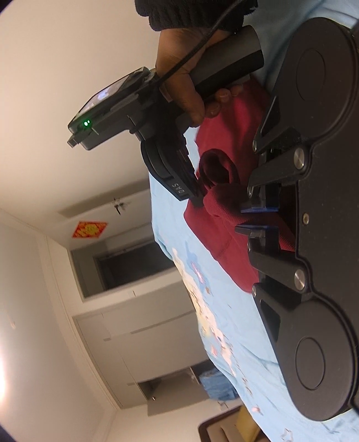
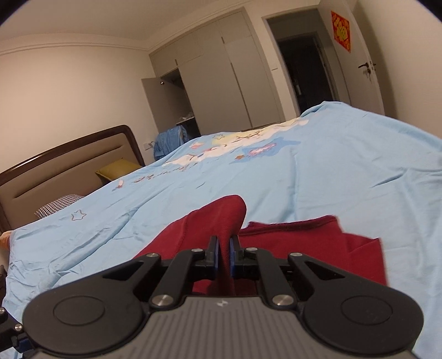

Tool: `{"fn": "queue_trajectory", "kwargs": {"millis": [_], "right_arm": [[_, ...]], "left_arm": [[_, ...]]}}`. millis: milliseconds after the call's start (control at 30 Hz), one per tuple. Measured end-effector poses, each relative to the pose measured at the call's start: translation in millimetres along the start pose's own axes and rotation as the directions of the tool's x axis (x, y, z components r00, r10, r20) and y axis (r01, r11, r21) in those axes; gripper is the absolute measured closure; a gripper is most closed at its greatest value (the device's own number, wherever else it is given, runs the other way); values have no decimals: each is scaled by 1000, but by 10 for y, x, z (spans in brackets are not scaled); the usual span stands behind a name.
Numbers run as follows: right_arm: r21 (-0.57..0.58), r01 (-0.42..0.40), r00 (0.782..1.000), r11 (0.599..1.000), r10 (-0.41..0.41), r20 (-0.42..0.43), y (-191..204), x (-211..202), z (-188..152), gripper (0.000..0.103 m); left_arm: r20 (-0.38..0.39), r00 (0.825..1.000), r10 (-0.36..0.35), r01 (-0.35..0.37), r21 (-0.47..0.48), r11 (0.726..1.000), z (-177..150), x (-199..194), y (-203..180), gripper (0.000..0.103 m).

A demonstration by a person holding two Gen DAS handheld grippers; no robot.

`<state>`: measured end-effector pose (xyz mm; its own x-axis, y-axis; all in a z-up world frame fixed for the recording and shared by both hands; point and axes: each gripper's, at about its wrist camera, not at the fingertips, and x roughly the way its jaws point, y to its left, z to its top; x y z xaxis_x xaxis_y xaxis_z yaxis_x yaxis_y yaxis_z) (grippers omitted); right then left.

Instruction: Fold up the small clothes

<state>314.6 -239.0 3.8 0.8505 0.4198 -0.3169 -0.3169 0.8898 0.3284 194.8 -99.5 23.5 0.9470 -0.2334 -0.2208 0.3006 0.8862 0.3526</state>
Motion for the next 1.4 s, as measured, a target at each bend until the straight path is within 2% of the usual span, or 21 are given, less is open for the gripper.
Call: {"fn": "queue_trajectory", "kwargs": {"millis": [233, 600, 1067, 1400], "right_arm": [[33, 54, 998, 998, -55, 30, -345, -261, 33, 94], [76, 110, 991, 991, -115, 61, -638, -522, 9, 94], [145, 142, 988, 979, -149, 42, -835, -586, -174, 94], [149, 147, 988, 978, -154, 33, -845, -550, -201, 94]], "left_arm": [[22, 997, -79, 78, 21, 997, 123, 127, -248, 96], [20, 987, -159, 157, 76, 985, 142, 247, -530, 96], [-11, 978, -207, 207, 106, 973, 135, 372, -601, 96], [-23, 977, -212, 213, 107, 971, 141, 351, -594, 96]]}}
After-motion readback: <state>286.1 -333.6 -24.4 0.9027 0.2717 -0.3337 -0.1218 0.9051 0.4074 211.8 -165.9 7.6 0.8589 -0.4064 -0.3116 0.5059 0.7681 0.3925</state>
